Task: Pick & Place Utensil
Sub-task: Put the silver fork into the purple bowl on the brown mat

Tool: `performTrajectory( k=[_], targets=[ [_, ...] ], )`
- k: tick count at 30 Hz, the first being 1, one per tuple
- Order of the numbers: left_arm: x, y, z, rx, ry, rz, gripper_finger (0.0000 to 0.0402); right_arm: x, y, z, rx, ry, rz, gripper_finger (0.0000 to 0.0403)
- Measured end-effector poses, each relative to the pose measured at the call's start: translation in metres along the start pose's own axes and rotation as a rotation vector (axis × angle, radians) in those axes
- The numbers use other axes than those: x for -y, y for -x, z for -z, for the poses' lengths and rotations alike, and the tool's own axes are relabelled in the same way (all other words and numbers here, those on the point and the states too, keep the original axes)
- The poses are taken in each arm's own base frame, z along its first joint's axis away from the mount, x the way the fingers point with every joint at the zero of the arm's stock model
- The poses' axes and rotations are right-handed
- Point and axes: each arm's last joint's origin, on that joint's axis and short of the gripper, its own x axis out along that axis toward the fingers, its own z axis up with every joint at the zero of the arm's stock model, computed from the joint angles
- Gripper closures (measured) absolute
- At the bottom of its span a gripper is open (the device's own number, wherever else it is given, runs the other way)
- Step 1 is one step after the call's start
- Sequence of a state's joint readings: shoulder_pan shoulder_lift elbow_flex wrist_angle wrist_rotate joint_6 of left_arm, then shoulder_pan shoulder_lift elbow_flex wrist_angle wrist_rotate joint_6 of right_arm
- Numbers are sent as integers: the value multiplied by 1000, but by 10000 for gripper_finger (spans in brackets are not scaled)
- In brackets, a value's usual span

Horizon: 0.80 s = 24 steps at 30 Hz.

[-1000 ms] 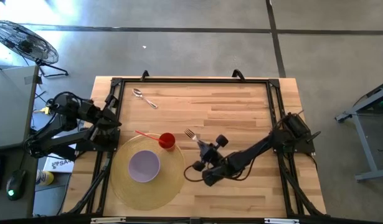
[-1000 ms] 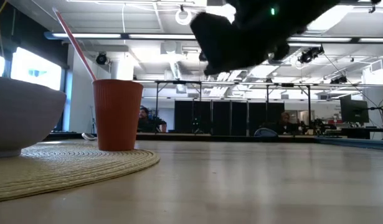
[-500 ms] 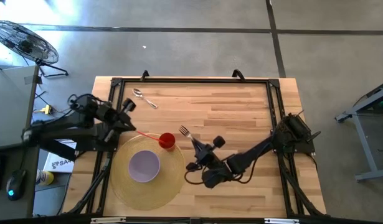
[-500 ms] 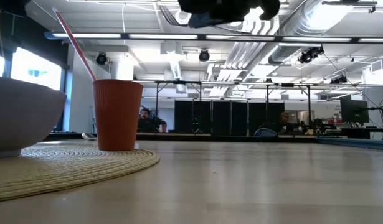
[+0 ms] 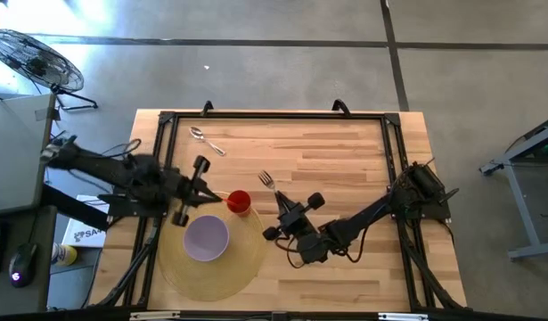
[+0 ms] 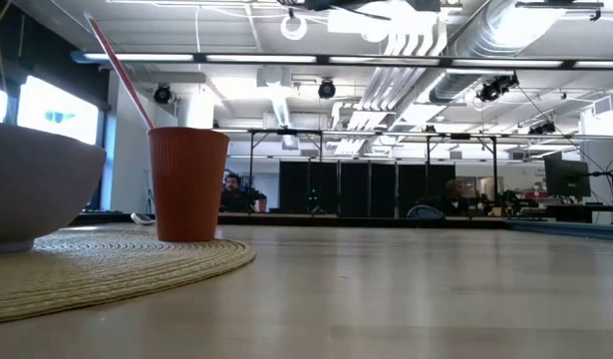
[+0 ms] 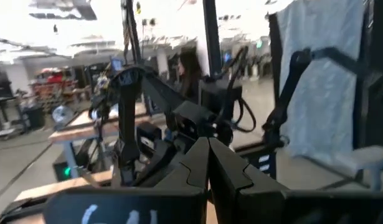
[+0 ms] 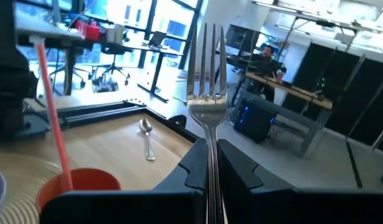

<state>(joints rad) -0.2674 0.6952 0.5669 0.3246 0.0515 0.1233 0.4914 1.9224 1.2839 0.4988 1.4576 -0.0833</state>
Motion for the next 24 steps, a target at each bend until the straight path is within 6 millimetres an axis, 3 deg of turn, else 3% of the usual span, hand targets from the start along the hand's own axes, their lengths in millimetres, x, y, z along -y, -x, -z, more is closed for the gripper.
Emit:
performTrajectory(
  k=[7,14,19,24],
  targets=[
    [36,-27,9,-178,-105,-283,401,0,0,-8,19,69,-30,388],
    [43,-46,11,-208,-35,-446,391,1,1,-27,139,98,-178,391],
    [45,-53,18,-228,-1,-512,328,2,3,-38,262,138,-269,392],
    [50,-62,19,-167,53,-386,252,2,3,-39,302,225,-288,385]
  ],
)
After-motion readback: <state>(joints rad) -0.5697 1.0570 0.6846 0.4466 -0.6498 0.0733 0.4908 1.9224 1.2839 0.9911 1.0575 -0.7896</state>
